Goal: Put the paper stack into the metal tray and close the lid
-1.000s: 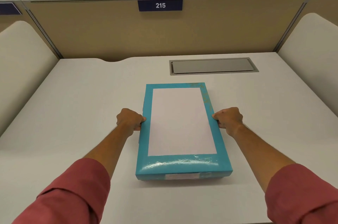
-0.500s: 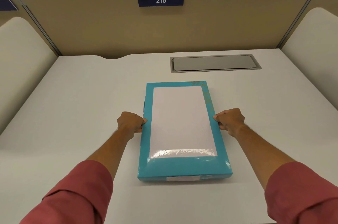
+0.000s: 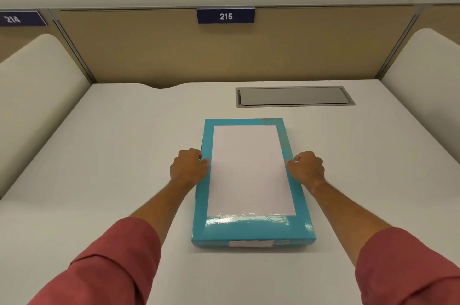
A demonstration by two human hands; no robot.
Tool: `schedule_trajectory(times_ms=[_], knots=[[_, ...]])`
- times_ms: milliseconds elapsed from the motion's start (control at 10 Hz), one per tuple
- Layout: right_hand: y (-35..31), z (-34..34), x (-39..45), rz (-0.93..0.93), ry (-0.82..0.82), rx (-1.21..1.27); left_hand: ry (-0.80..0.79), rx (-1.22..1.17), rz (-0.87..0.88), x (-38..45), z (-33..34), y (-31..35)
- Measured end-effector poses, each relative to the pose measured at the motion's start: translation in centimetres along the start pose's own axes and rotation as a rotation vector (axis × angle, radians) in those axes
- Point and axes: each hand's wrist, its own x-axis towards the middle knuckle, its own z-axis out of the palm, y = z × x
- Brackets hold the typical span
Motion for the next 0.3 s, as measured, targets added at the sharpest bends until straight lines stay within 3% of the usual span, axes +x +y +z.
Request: schedule_trajectory(times_ms=[200, 300], knots=[[-3.1, 0.1, -1.8, -0.285, 0.080, -0.192, 0.082, 0.126, 0.265, -1.2, -1.9, 3.1], [-5.6, -0.4, -2.5, -0.488, 0.207, -0.308, 0.189, 0.196, 0.342, -1.3, -3.3, 5.3]])
